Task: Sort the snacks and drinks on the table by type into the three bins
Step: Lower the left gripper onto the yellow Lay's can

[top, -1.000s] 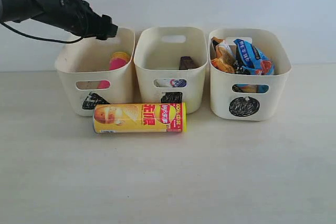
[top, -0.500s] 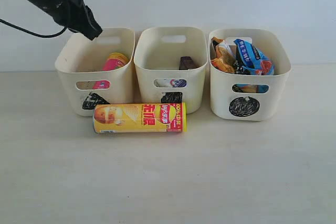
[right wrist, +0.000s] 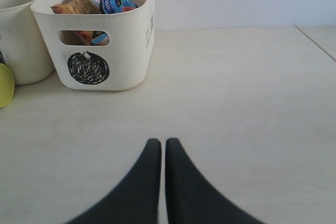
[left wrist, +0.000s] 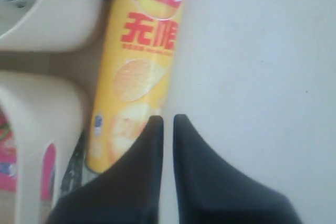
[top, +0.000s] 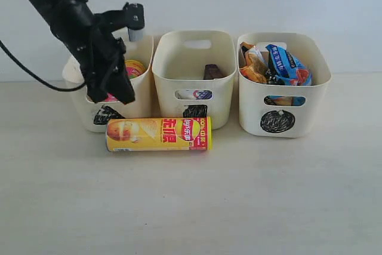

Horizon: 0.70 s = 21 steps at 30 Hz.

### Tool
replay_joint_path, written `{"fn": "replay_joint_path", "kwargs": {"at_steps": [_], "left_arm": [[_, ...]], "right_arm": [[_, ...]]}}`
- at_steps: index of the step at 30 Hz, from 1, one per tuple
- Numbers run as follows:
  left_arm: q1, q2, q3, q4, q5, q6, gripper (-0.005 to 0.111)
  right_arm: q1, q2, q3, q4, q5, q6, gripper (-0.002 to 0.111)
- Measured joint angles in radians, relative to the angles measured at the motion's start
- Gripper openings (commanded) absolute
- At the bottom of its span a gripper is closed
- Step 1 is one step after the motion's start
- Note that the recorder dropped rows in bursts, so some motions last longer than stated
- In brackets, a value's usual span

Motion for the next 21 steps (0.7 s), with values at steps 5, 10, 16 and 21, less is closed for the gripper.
{"fn": "replay_joint_path", "kwargs": {"at_steps": [5,10,16,21], "left_arm": [[-0.047,0.009,0.061,0.008,-0.016,0.071,0.059],[-0.059,0.051,0.066,0.012,-0.079,0.017,0.093],[-0.06,0.101,0.066,0.034,-0.118,-0.012,0.092],[-0.061,0.138,0.066,0.052,-0.208,-0.016,0.091]], "right_arm": [[0.0,0.0,0.0,0.0,0.0,0.0,0.0],[0.0,0.0,0.0,0.0,0.0,0.0,0.0],[0.0,0.0,0.0,0.0,0.0,0.0,0.0],[0.0,0.0,0.0,0.002,0.0,0.0,0.0]]}}
